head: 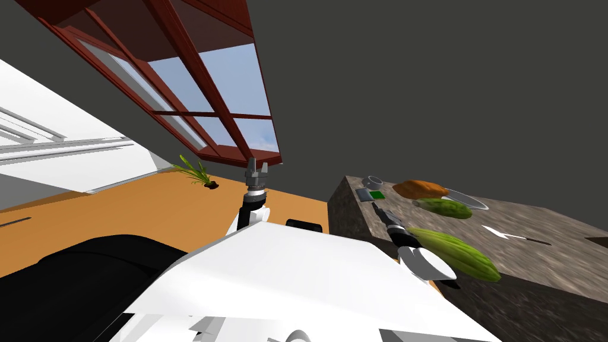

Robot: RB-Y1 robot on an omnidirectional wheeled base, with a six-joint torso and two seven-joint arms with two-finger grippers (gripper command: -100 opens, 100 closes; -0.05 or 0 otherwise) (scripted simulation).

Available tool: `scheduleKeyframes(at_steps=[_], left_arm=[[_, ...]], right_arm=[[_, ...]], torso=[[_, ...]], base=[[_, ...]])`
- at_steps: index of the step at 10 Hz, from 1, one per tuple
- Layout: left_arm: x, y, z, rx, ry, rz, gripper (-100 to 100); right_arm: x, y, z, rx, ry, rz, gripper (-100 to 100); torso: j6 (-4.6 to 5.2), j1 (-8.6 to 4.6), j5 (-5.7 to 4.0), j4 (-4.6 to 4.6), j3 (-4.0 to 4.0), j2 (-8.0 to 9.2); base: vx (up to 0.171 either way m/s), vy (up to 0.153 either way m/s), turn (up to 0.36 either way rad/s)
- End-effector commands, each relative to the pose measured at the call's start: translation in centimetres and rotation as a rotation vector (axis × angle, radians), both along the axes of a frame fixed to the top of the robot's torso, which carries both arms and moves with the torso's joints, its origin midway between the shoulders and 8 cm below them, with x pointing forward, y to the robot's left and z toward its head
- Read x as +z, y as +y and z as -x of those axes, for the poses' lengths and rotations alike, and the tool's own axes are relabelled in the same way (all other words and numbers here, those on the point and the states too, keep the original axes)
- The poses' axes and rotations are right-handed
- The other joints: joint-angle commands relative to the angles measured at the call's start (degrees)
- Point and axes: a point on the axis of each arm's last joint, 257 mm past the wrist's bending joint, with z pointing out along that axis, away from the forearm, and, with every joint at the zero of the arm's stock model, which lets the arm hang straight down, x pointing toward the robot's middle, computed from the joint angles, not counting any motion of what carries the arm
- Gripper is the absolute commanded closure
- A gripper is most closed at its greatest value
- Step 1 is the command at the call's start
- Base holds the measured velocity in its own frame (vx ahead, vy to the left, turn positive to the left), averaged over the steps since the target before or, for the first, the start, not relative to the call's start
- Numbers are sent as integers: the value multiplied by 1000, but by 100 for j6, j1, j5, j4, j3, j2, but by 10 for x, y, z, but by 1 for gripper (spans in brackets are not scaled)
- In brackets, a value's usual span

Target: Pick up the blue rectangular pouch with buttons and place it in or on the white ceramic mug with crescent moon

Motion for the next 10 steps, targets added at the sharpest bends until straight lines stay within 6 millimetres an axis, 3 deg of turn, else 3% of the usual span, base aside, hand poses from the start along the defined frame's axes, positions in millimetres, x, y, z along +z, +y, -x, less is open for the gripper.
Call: scheduleKeyframes(at_steps=[1, 10], left_arm=[[0, 0, 0, 0, 0, 0, 0], [0, 0, 0, 0, 0, 0, 0]], right_arm=[[-4, 3, -1, 11, -36, -88, -100], [-7, 19, -7, 58, -221, -415, -100]], torso=[[0, 0, 0, 0, 0, 0], [0, -8, -2, -2, -4, -7]], base=[[-14, -21, 48], [-9, -31, 44]])
